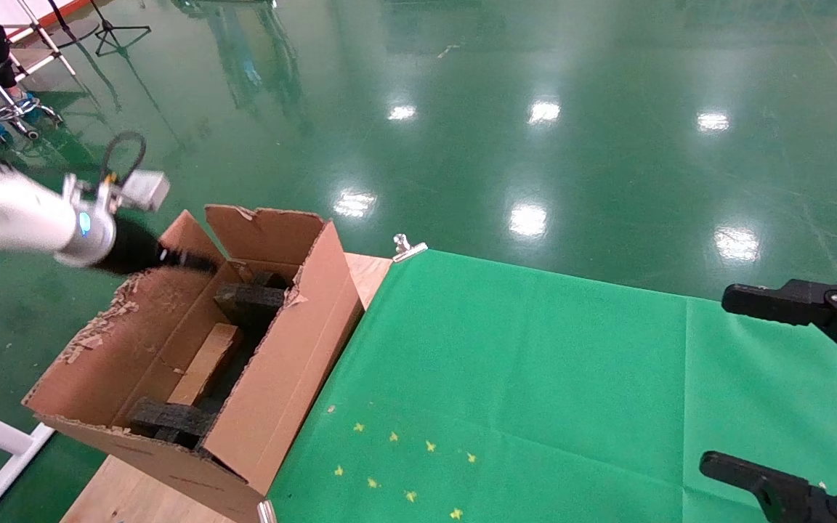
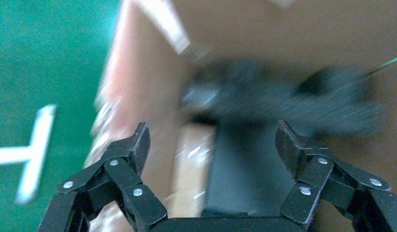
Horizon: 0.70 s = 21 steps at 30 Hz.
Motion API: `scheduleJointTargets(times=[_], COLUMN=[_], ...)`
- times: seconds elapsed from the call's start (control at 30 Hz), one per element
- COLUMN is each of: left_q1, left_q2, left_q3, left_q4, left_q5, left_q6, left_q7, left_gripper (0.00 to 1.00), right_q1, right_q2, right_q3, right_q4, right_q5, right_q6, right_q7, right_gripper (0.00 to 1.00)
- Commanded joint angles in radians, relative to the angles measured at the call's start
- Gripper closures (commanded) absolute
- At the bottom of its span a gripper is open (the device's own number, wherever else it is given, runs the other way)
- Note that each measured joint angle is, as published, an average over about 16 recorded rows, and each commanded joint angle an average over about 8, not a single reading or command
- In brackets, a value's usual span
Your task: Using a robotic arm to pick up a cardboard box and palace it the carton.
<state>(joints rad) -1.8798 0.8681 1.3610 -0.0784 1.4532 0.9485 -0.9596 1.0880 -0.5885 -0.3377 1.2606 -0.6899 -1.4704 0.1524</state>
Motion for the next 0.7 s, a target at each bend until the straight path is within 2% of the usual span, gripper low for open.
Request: scheduleJointTargets(times=[0.03, 0.2, 0.37, 0.53, 0.7], left_q1=[-0.041, -0.083, -0.055, -0.001, 0.018], left_q2=[-0.013, -0.08, -0.148, -0.184, -0.192], left_q3=[-0.022, -0.101, -0.179, -0.229, -0.242], left_q4=[-0.024, -0.152, -0.298, -0.402, -0.429], left_q5=[-0.031, -0.159, -0.315, -0.435, -0.469], left_q6=[0.03, 0.164, 0.283, 0.327, 0.329], left_q7=[0.01, -0.017, -0.101, -0.187, -0.204], left_gripper=[0.0, 0.0, 0.0, 0.0, 0.0], right_q1=[0.0, 0.0, 0.0, 0.0, 0.0], right_q2=[0.0, 0.0, 0.0, 0.0, 0.0], right_q3=[0.0, 0.0, 0.0, 0.0, 0.0], right_q4=[0.0, 0.0, 0.0, 0.0, 0.0], right_q5=[0.0, 0.0, 0.0, 0.0, 0.0], right_q6=[0.0, 0.0, 0.0, 0.0, 0.0], right_q7=[0.0, 0.0, 0.0, 0.0, 0.0], right_gripper=[0.0, 0.0, 0.0, 0.0, 0.0])
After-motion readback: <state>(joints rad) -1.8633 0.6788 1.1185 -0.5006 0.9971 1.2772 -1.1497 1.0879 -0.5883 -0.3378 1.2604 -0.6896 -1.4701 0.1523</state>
